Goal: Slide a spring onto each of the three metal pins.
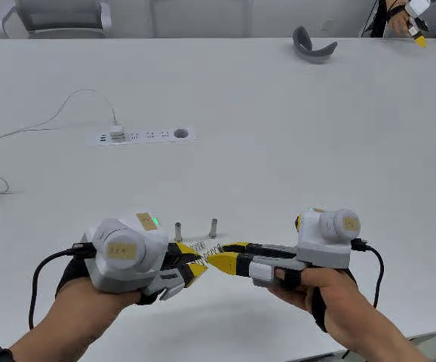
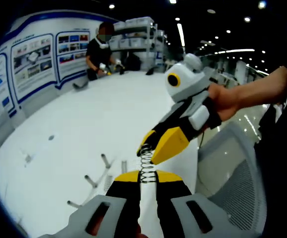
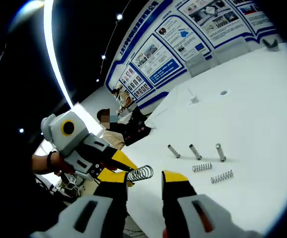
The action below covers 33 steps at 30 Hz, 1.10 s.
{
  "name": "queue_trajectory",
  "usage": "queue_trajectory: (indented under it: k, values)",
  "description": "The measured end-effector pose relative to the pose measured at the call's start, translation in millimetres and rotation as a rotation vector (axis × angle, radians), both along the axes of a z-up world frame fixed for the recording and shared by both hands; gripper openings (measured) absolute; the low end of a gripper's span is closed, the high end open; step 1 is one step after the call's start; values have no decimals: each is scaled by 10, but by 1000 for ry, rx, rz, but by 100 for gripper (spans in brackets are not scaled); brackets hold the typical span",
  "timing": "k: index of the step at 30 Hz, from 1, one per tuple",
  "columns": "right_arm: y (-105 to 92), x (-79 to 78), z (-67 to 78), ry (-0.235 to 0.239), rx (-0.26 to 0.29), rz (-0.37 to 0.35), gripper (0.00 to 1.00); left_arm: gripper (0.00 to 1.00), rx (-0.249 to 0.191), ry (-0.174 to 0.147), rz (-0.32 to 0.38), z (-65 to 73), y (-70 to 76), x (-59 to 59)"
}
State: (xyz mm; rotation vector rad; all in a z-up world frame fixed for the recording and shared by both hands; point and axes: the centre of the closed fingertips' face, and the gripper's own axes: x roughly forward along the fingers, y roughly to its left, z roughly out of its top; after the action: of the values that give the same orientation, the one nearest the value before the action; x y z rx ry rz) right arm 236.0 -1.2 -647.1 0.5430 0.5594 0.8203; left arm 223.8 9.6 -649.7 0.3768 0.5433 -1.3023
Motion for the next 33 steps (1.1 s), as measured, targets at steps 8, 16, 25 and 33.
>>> queue_trajectory:
  k: [8,16,25,33]
  values:
    - [-8,-18,48,30,63,-2,16,10,13,-1,-28,-28,-34,-52]
    - [21,-35,113,40,103,15,13,10,20,-6,-42,-29,-34,-64]
    - [72,-26,204,15,58,63,12,10,-5,6,-49,4,-16,-31]
    - [141,-59,307,-51,-149,231,12,10,-66,46,-65,75,-39,-36]
